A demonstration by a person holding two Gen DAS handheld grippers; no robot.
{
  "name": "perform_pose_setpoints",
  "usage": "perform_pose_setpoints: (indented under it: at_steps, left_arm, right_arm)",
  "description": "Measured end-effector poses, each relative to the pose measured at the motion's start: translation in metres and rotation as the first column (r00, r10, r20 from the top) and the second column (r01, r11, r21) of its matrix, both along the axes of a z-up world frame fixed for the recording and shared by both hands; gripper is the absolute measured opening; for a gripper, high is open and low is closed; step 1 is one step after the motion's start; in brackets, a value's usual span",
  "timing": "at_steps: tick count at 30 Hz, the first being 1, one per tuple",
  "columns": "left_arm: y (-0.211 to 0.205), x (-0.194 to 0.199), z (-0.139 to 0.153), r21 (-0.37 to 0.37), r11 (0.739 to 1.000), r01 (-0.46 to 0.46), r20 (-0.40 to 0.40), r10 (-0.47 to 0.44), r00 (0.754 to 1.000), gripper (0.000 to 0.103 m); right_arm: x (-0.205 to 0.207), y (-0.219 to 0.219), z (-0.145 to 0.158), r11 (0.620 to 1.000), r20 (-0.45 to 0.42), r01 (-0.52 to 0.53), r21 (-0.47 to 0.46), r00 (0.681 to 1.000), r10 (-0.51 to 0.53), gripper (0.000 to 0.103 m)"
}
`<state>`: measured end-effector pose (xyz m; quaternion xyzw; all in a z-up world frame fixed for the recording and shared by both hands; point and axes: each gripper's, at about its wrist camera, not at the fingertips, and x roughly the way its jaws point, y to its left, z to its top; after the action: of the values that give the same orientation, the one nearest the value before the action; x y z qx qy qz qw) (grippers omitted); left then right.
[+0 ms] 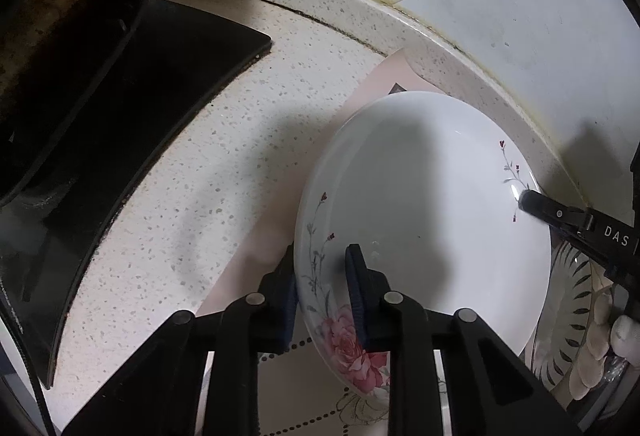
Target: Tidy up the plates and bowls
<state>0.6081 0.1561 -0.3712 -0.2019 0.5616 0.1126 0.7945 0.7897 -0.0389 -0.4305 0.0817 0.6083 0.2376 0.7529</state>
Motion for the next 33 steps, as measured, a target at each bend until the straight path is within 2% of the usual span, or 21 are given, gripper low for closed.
perform_pose_setpoints:
  at_steps: [9, 16, 21, 24, 28, 33]
  left_arm:
    - [-0.007, -0.033, 0.037, -0.014, 0.999, 0.048, 0.021, -0.047, 0.999, 0.020]
    - [-0.039, -0.084, 0.075, -0.026, 0.992, 0.127, 0.059, -0.125, 0.990, 0.020]
    - [-0.063, -0.127, 0.095, -0.029, 0.976, 0.217, 0.058, -0.216, 0.975, 0.020]
    - [-0.076, -0.157, 0.093, -0.064, 0.963, 0.262, 0.041, -0.260, 0.965, 0.020]
    - [-0.095, -0.196, 0.085, -0.083, 0.943, 0.322, 0.016, -0.322, 0.947, 0.020]
    - [-0.116, -0.227, 0.066, -0.079, 0.916, 0.394, -0.030, -0.397, 0.917, 0.020]
  right_arm:
    - [-0.024, -0.026, 0.030, 0.999, 0.022, 0.024, 0.040, 0.999, -0.025, 0.014]
    - [-0.077, -0.062, 0.073, 0.996, 0.034, 0.063, 0.060, 0.997, -0.065, 0.014]
    - [-0.150, -0.103, 0.099, 0.990, 0.019, 0.131, 0.059, 0.991, -0.133, 0.014]
    - [-0.198, -0.126, 0.104, 0.984, -0.010, 0.170, 0.051, 0.985, -0.170, 0.014]
    - [-0.262, -0.148, 0.098, 0.981, -0.044, 0.194, 0.024, 0.980, -0.193, 0.014]
    - [-0.332, -0.173, 0.076, 0.967, -0.102, 0.255, 0.016, 0.962, -0.252, 0.014]
